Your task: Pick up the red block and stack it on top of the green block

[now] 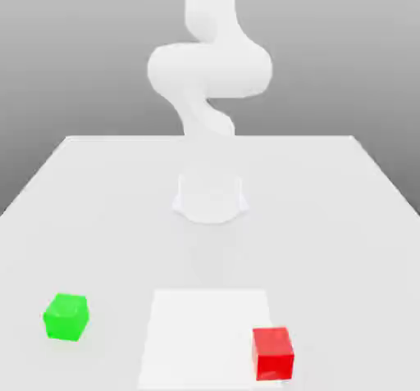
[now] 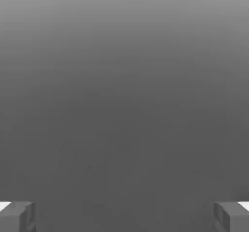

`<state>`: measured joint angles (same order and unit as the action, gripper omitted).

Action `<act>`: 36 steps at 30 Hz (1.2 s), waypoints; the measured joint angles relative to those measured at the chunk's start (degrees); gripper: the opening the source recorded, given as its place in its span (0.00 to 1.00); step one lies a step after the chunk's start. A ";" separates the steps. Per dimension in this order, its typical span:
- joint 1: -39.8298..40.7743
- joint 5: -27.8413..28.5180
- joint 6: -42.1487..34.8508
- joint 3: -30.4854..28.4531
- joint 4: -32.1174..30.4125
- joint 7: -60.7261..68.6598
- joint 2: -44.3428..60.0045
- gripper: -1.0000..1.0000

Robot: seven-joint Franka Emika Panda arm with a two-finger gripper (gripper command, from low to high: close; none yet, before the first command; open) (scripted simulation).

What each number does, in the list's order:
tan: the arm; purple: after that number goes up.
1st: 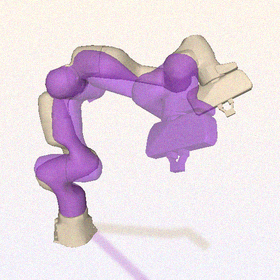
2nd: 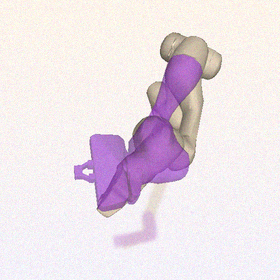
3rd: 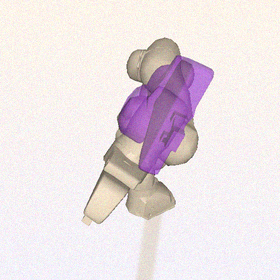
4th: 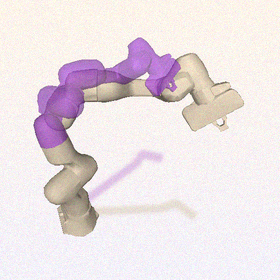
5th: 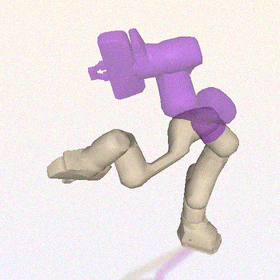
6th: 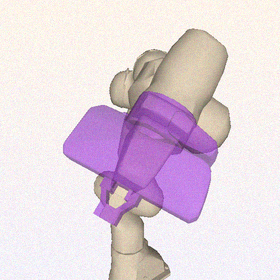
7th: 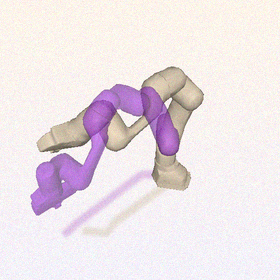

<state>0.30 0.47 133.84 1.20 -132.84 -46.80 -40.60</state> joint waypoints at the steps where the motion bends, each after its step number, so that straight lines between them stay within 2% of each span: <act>1: 0.11 0.22 0.89 0.50 -0.46 -0.43 2.26 0.50; 17: -0.13 3.81 14.01 6.25 -7.20 -7.03 35.69 0.50; 24: -2.03 3.57 19.85 7.05 -10.08 -8.60 50.07 0.50; 29: -3.58 6.33 27.74 5.20 -9.07 -10.85 60.45 0.50; 30: -3.92 6.77 28.88 4.77 -8.87 -11.18 61.82 0.00; 36: -4.06 7.00 29.49 4.59 -8.76 -11.35 62.51 0.00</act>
<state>-3.76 7.47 163.33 5.80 -141.60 -58.16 21.91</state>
